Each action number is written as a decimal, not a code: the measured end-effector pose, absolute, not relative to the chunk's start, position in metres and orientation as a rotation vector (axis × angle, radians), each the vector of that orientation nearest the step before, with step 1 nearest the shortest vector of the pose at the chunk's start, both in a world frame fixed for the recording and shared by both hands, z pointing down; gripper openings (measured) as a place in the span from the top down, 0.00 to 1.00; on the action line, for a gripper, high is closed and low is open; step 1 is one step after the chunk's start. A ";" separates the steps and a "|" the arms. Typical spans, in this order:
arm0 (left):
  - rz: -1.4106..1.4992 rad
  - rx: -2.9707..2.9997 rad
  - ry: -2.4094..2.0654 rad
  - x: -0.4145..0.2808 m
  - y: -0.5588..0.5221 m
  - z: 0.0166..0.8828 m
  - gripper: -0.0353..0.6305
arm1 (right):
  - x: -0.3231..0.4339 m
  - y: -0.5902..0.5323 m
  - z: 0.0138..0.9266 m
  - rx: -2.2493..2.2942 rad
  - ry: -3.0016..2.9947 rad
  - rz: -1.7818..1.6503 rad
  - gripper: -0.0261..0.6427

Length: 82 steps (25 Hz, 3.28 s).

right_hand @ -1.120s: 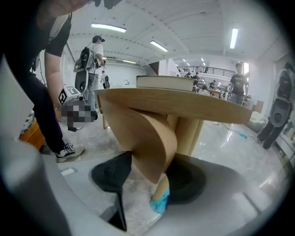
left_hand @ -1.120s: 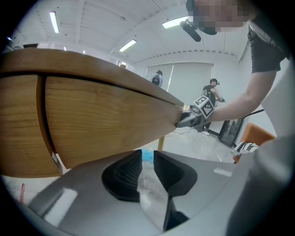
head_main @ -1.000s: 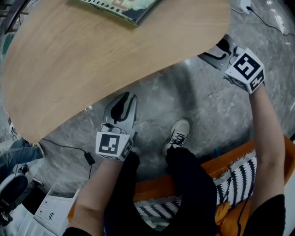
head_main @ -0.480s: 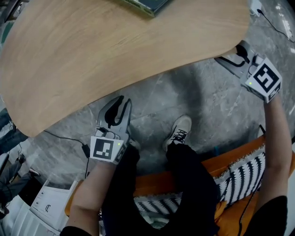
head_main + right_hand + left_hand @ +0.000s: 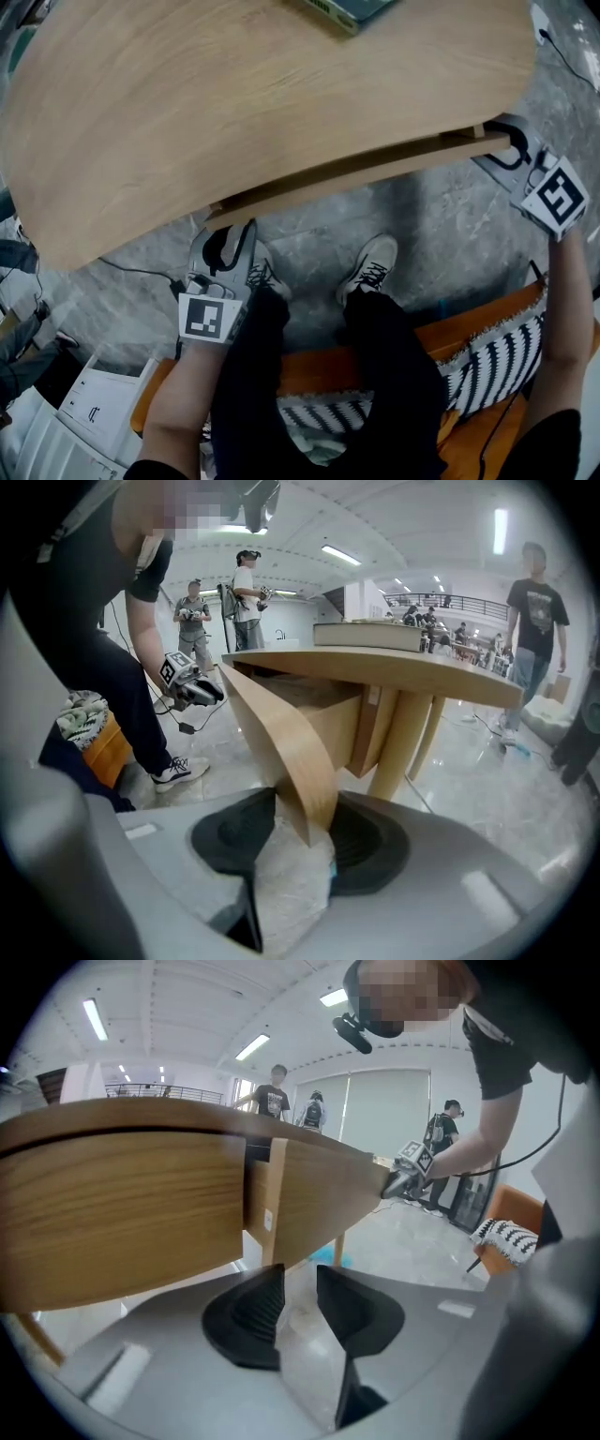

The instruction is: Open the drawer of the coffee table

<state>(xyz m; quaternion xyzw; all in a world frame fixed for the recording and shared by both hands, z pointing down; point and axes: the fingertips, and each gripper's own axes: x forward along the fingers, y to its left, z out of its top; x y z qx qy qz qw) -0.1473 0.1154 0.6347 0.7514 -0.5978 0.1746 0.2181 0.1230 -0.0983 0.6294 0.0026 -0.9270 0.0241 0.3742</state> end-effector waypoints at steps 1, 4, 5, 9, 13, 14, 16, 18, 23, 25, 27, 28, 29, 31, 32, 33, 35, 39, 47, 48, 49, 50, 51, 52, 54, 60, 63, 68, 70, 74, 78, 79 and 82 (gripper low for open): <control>0.499 2.077 -1.673 -0.152 0.119 0.630 0.78 | 0.123 -0.099 0.630 0.008 -2.370 0.065 0.70; 0.540 2.095 -1.751 -0.169 0.123 0.614 0.77 | 0.123 -0.098 0.630 0.025 -2.364 0.080 0.69; 0.555 2.112 -1.771 -0.173 0.120 0.611 0.75 | 0.122 -0.098 0.630 0.035 -2.362 0.086 0.69; 0.593 2.229 -1.751 -0.175 0.100 0.606 0.71 | 0.121 -0.097 0.632 0.069 -2.349 0.088 0.69; 0.682 2.390 -1.606 -0.162 0.096 0.603 0.69 | 0.120 -0.097 0.635 0.046 -2.314 0.074 0.69; 0.702 2.421 -1.585 -0.161 0.093 0.603 0.69 | 0.120 -0.097 0.635 0.040 -2.304 0.069 0.69; 0.726 2.451 -1.555 -0.160 0.093 0.604 0.71 | 0.121 -0.098 0.638 0.037 -2.277 0.055 0.69; 0.640 2.400 -1.586 -0.163 0.094 0.601 0.73 | 0.119 -0.096 0.640 0.038 -2.268 0.054 0.69; 0.439 2.297 -1.674 -0.161 0.088 0.592 0.73 | 0.119 -0.097 0.639 0.068 -2.277 0.059 0.69; 0.427 2.277 -1.673 -0.160 0.090 0.592 0.73 | 0.120 -0.095 0.639 0.078 -2.271 0.067 0.69; 0.429 2.269 -1.667 -0.160 0.091 0.592 0.74 | 0.121 -0.095 0.638 0.082 -2.269 0.075 0.68; 0.432 2.268 -1.662 -0.160 0.092 0.592 0.74 | 0.121 -0.094 0.638 0.080 -2.268 0.079 0.68; 0.432 2.267 -1.655 -0.159 0.092 0.591 0.74 | 0.121 -0.094 0.637 0.077 -2.265 0.081 0.68; 0.431 2.268 -1.643 -0.158 0.094 0.590 0.74 | 0.123 -0.092 0.636 0.071 -2.258 0.080 0.68; 0.430 2.269 -1.637 -0.157 0.096 0.590 0.74 | 0.124 -0.090 0.636 0.069 -2.257 0.080 0.68; 0.426 2.270 -1.631 -0.156 0.098 0.589 0.74 | 0.125 -0.088 0.636 0.067 -2.256 0.084 0.68; 0.419 2.266 -1.617 -0.153 0.102 0.589 0.74 | 0.128 -0.084 0.636 0.058 -2.249 0.091 0.68; 0.413 2.264 -1.595 -0.148 0.110 0.589 0.74 | 0.134 -0.075 0.636 0.051 -2.231 0.068 0.68; 0.382 2.237 -1.564 -0.144 0.116 0.589 0.75 | 0.138 -0.069 0.638 0.089 -2.238 0.068 0.68; 0.380 2.231 -1.560 -0.143 0.116 0.589 0.75 | 0.139 -0.068 0.638 0.083 -2.235 0.067 0.68; 0.377 2.228 -1.557 -0.143 0.117 0.589 0.75 | 0.139 -0.068 0.637 0.077 -2.232 0.066 0.68; 0.373 2.226 -1.554 -0.142 0.117 0.589 0.75 | 0.140 -0.067 0.637 0.068 -2.227 0.066 0.68; 0.370 2.226 -1.550 -0.141 0.119 0.589 0.75 | 0.141 -0.065 0.637 0.057 -2.222 0.064 0.68; 0.370 2.228 -1.544 -0.140 0.122 0.588 0.75 | 0.143 -0.062 0.637 0.046 -2.215 0.062 0.68; 0.380 2.236 -1.523 -0.137 0.130 0.588 0.75 | 0.146 -0.055 0.637 0.031 -2.208 0.058 0.68; 0.388 2.232 -1.476 -0.129 0.141 0.588 0.75 | 0.154 -0.043 0.637 0.033 -2.204 0.076 0.68; 0.391 2.212 -1.473 -0.129 0.144 0.587 0.76 | 0.155 -0.041 0.636 0.056 -2.217 0.086 0.68; 0.400 2.209 -1.455 -0.123 0.152 0.589 0.76 | 0.160 -0.034 0.638 0.017 -2.196 0.070 0.69; 0.426 2.221 -1.424 -0.121 0.161 0.591 0.76 | 0.164 -0.026 0.639 0.010 -2.189 0.074 0.69; 0.437 2.226 -1.395 -0.114 0.167 0.590 0.76 | 0.170 -0.019 0.639 0.006 -2.183 0.074 0.69; 0.465 2.217 -1.359 -0.110 0.177 0.594 0.77 | 0.175 -0.010 0.643 0.017 -2.175 0.082 0.69; 0.472 2.218 -1.356 -0.110 0.178 0.594 0.77 | 0.175 -0.009 0.643 0.029 -2.185 0.087 0.69; 0.442 2.216 -1.380 -0.110 0.176 0.591 0.77 | 0.174 -0.010 0.641 0.046 -2.202 0.088 0.69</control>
